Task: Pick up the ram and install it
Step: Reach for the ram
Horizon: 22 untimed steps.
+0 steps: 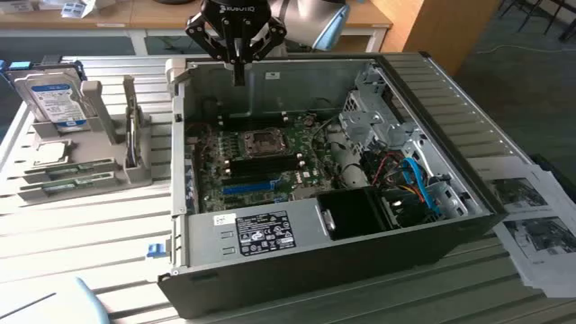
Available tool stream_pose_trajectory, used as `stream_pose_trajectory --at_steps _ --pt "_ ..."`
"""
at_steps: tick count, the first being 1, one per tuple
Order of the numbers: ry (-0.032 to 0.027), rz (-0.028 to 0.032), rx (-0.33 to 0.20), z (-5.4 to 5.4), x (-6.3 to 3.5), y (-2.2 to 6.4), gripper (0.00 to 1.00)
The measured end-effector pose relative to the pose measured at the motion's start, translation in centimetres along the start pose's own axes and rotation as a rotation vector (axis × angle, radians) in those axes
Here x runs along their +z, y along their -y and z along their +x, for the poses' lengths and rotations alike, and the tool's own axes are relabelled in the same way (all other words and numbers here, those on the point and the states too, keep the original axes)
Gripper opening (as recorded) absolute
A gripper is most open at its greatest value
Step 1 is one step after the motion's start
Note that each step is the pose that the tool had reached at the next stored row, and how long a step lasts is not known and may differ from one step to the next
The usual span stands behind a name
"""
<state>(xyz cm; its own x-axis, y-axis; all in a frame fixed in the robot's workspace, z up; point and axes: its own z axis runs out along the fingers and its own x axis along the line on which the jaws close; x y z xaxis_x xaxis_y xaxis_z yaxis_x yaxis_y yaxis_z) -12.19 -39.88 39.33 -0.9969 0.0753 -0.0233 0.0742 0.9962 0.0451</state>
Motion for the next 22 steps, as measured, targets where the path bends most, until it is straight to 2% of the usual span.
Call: stream_pose_trajectory --at_steps 13,22 --pt "-0.0001 0.0000 0.000 0.1 0.01 0.01 0.09" --pt "-0.0003 0.0001 0.000 1.5 0.00 0.12 0.09"
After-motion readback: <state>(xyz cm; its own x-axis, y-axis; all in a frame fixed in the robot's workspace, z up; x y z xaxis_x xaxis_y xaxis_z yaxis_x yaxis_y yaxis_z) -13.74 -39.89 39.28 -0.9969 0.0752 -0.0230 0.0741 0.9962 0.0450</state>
